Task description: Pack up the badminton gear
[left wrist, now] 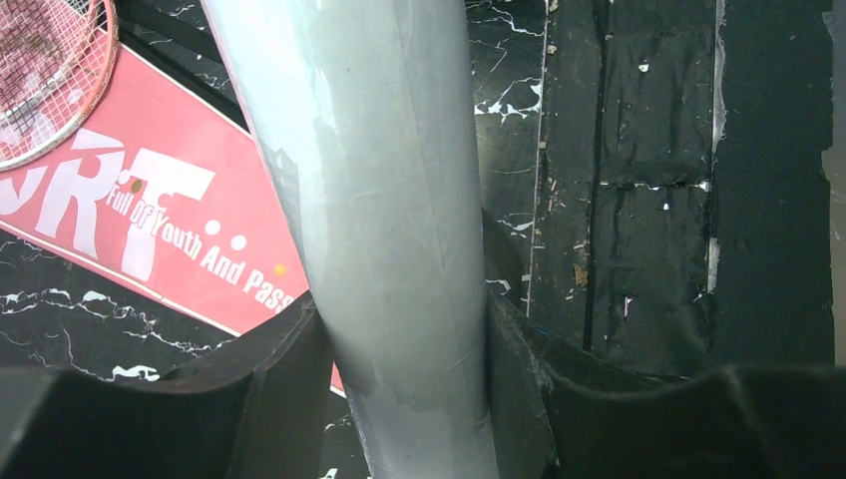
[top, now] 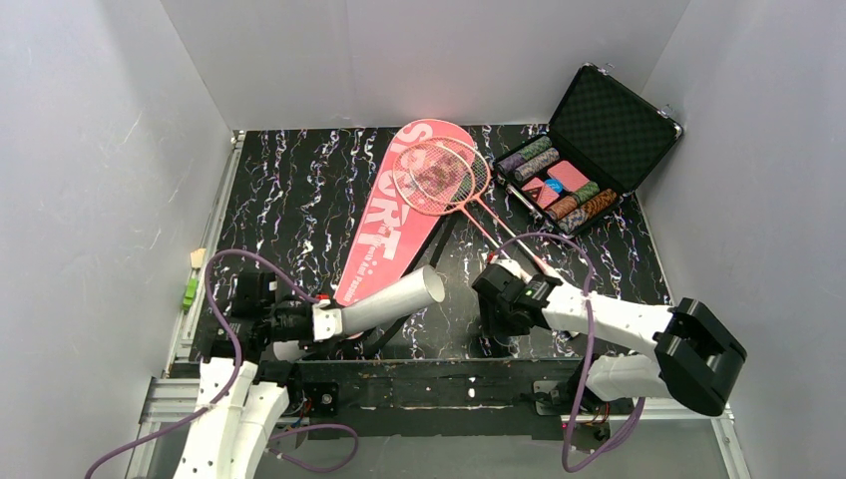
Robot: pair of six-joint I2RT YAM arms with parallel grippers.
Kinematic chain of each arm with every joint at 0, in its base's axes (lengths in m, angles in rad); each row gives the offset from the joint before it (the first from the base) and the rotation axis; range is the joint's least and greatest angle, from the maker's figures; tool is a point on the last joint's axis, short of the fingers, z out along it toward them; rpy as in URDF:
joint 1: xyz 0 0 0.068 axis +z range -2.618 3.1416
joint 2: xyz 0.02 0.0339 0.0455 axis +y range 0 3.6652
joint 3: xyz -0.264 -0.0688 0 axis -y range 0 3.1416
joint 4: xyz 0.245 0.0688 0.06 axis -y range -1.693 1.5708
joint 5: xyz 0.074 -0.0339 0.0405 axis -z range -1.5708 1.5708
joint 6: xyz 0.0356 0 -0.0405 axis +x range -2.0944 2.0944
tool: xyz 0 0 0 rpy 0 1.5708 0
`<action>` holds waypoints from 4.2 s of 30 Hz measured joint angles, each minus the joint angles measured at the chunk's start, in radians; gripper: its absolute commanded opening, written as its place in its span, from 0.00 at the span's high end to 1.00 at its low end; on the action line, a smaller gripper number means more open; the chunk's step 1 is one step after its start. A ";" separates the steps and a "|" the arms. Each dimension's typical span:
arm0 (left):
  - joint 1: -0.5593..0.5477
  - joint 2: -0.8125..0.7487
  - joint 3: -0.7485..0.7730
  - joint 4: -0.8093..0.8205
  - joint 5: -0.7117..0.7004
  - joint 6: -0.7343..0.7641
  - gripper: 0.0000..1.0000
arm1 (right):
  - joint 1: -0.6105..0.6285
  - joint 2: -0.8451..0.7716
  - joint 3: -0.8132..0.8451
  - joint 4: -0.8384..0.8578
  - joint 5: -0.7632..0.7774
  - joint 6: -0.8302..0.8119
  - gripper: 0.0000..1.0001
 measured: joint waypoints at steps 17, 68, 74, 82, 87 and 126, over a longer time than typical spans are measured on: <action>0.000 -0.030 -0.021 -0.043 -0.009 0.056 1.00 | 0.037 0.057 0.003 0.047 0.045 0.033 0.99; 0.000 -0.030 -0.050 0.069 0.077 0.048 1.00 | 0.000 -0.321 0.356 0.345 -0.718 -0.087 0.99; 0.000 -0.029 -0.050 0.061 0.072 0.048 1.00 | -0.002 -0.283 0.339 0.389 -0.732 -0.085 0.99; 0.001 -0.026 -0.050 0.058 0.063 0.048 1.00 | -0.002 -0.277 0.327 0.413 -0.726 -0.090 0.84; 0.005 -0.023 -0.050 0.051 0.053 0.049 1.00 | -0.005 -0.269 0.318 0.441 -0.732 -0.083 0.61; 0.005 0.028 -0.038 0.041 0.012 0.015 1.00 | -0.012 -0.190 0.354 0.460 -0.702 -0.099 0.44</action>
